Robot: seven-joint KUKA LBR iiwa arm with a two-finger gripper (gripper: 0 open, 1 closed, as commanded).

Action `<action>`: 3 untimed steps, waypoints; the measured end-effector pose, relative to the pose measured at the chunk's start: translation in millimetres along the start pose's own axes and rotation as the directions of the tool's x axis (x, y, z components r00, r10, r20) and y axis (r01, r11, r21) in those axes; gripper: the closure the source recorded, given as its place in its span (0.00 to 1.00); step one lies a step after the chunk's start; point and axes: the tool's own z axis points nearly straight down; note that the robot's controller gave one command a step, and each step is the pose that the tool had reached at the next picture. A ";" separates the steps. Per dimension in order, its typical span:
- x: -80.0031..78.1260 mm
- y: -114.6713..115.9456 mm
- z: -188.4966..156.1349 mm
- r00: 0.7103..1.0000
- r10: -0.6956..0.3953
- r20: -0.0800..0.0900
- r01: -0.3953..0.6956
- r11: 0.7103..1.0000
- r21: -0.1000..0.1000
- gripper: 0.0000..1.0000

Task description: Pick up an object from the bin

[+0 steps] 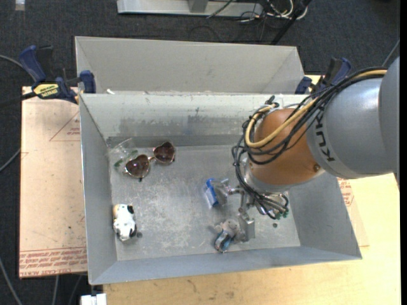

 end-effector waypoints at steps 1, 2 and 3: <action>-15.3 39.8 3.2 1.000 -0.022 -0.003 0.022 1.000 -0.002 0.00; 11.6 62.3 6.3 0.999 -0.029 -0.013 0.029 1.000 -0.005 1.00; 11.6 62.3 6.3 0.999 -0.029 -0.013 0.029 1.000 -0.005 1.00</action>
Offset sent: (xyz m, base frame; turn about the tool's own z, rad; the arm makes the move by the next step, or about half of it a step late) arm -0.0329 0.0531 -0.0062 -0.0276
